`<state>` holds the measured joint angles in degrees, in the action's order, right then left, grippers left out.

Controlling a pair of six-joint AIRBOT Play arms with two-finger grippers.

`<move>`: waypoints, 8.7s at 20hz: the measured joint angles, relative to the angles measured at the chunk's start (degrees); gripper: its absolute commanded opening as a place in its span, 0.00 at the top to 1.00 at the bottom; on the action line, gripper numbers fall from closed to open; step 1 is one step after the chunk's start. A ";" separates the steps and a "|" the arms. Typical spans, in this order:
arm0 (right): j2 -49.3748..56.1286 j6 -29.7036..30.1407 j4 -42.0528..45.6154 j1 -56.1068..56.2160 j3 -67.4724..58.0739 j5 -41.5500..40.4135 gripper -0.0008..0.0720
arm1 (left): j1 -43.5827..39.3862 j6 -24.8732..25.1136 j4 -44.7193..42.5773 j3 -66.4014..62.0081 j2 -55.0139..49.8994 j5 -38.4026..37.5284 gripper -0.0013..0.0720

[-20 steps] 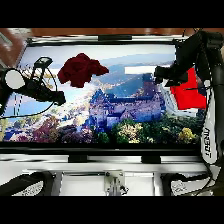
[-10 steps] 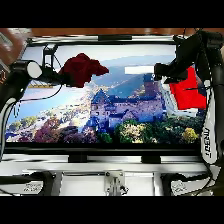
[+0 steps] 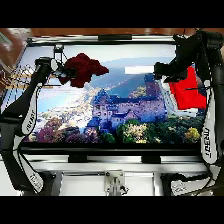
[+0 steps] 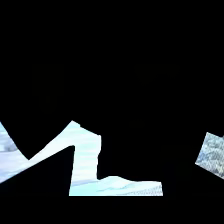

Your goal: Fold the shirts.

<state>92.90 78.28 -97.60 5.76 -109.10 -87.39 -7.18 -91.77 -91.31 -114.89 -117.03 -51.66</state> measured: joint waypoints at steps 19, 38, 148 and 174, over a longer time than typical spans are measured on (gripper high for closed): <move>0.00 0.07 -0.02 0.00 0.00 -0.11 0.25 | 0.42 -1.11 11.72 -2.16 -7.43 6.14 0.94; -26.58 6.54 9.09 0.04 -5.27 11.41 0.25 | -17.20 6.51 15.26 7.98 41.94 -15.58 0.94; -3.15 0.59 19.06 10.82 7.87 41.88 0.90 | 1.90 3.91 4.68 38.84 41.99 -0.17 0.94; -19.87 5.22 -3.02 -8.22 35.76 11.39 0.38 | 30.25 19.39 30.58 61.18 35.41 -23.67 0.16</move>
<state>73.03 83.50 -100.62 -2.46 -73.34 -76.01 23.07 -72.38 -60.73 -53.71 -81.62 -75.33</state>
